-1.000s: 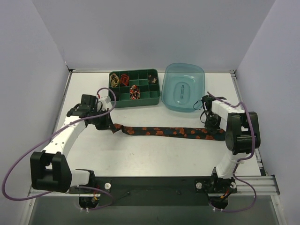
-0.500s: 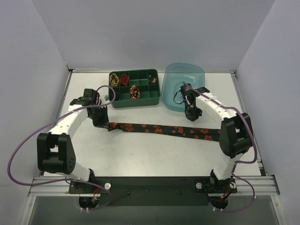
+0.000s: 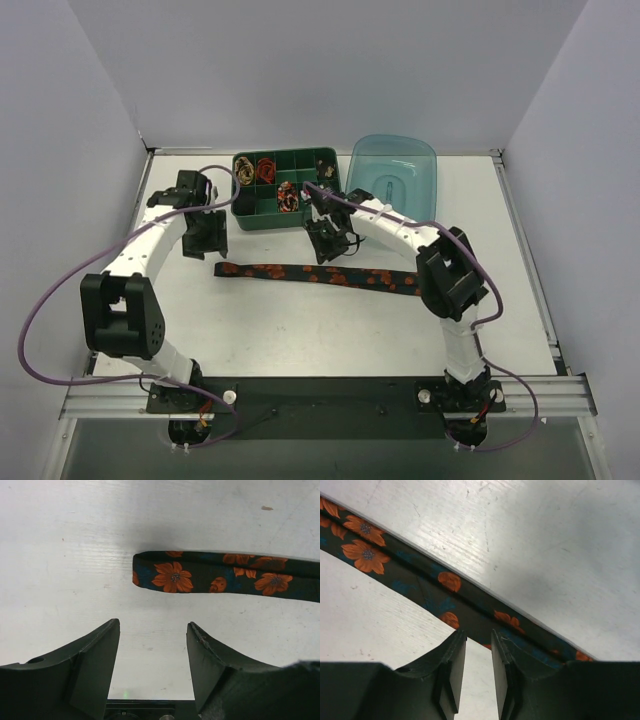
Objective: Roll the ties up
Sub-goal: Flatten out the tie at the center of the board.
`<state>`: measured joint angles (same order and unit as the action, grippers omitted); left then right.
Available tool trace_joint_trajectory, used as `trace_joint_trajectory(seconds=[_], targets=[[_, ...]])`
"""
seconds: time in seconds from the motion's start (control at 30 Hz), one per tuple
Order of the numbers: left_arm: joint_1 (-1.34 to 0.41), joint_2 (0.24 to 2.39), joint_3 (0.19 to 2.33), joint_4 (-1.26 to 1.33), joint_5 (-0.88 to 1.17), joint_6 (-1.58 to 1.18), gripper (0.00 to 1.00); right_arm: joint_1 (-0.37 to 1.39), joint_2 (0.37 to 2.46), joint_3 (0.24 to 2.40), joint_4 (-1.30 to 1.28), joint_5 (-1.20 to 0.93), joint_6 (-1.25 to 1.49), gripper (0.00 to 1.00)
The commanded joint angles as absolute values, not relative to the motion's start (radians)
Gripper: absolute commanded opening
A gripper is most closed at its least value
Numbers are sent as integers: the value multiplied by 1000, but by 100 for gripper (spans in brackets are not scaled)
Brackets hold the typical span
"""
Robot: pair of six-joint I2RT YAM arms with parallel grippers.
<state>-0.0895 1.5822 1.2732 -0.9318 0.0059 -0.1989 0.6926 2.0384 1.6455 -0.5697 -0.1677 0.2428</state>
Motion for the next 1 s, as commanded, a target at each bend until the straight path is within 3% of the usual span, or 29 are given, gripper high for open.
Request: trace_joint_trajectory(seconds=[0.0,0.57,0.63,0.73,0.77,0.83,0.9,0.97], targets=[[-89,1592,1318,-950,-95,-215,65,689,2084,1741,-508,-253,287,29],[-236,1284,1040,-641,250,-305,59,804,2315,1878,-541,-189,233,25],[-278,1284,1019,-621,268,-308,53,810,2313,1865,-548,-198,216,24],[-337,1305,983,-595,281,-330,33,822,2298,1835,-560,-213,201,23],[-353,1311,973,-578,282,-339,19,827,2286,1812,-566,-222,201,23],[-396,1316,936,-560,275,-370,6,830,2272,1783,-566,-238,201,21],[-419,1310,904,-525,273,-405,0,830,2252,1741,-565,-250,210,20],[-446,1304,855,-488,270,-426,0,827,2234,1727,-563,-256,231,19]])
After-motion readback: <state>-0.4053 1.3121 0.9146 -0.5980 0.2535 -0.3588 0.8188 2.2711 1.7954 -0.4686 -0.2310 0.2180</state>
